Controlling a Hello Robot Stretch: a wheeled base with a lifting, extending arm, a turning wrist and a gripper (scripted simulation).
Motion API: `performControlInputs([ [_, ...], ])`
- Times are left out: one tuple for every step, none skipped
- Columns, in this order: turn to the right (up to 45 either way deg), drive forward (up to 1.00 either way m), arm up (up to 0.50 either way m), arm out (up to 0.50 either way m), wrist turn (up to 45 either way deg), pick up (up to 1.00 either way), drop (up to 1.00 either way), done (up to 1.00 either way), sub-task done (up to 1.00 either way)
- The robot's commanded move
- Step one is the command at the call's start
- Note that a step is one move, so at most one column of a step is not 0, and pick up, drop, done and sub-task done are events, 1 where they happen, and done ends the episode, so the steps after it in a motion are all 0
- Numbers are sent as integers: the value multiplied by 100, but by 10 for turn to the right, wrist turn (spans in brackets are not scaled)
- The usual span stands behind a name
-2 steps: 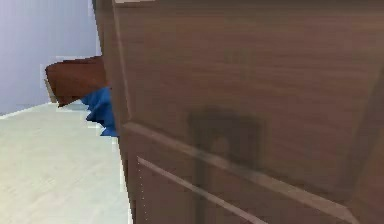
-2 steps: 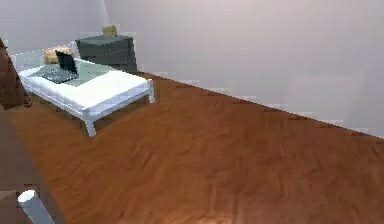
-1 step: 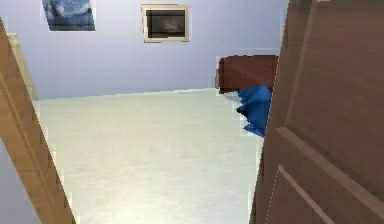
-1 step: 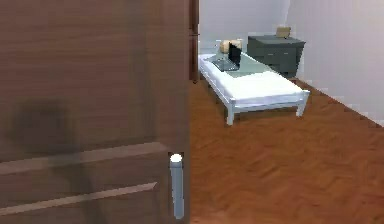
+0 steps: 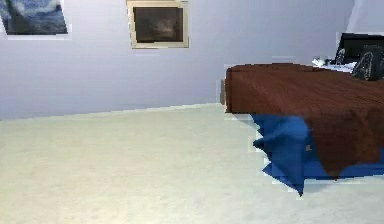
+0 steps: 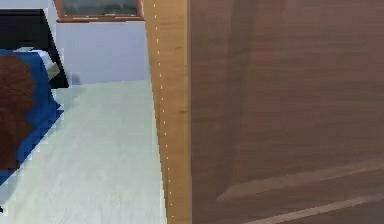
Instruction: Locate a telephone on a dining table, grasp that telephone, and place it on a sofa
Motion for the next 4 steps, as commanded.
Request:
performControlInputs([
  [-450,0,0,0,0,0,0,0,0],
  [-240,0,0,0,0,0,0,0,0],
  [-30,0,0,0,0,0,0,0,0],
  [0,40,0,0,0,0,0,0,0],
])
